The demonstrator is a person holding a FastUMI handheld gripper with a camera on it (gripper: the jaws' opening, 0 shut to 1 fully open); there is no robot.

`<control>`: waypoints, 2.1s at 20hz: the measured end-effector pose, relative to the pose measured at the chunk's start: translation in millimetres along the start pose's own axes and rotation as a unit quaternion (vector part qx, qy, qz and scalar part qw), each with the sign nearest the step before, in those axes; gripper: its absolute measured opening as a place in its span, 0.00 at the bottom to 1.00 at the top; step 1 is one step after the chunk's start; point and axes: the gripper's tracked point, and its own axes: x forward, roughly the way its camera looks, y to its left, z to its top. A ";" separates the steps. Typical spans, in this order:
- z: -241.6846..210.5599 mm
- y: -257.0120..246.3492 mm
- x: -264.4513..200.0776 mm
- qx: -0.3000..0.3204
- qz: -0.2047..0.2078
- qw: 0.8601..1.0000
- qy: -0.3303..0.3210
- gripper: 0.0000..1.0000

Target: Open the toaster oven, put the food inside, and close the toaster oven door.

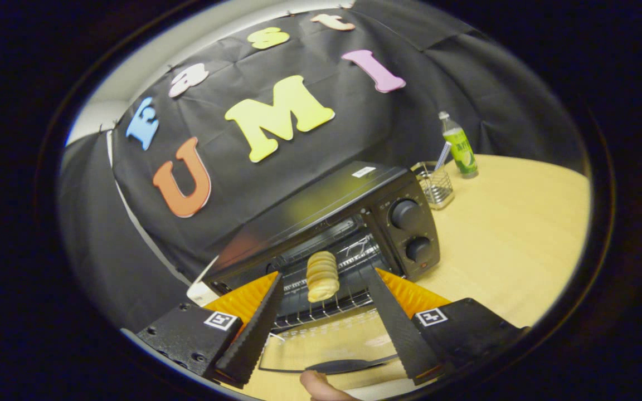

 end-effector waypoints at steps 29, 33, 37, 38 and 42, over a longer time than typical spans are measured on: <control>-157.6 -1.5 -39.4 -0.212 -0.058 0.962 0.160 1.00; -155.5 1.0 -38.0 -0.214 -0.072 0.962 0.154 1.00; -148.6 4.8 -40.8 -0.211 -0.073 0.964 0.146 1.00; -146.2 5.8 -41.2 -0.208 -0.074 0.965 0.144 1.00; -135.6 11.3 -43.9 -0.202 -0.078 0.968 0.130 1.00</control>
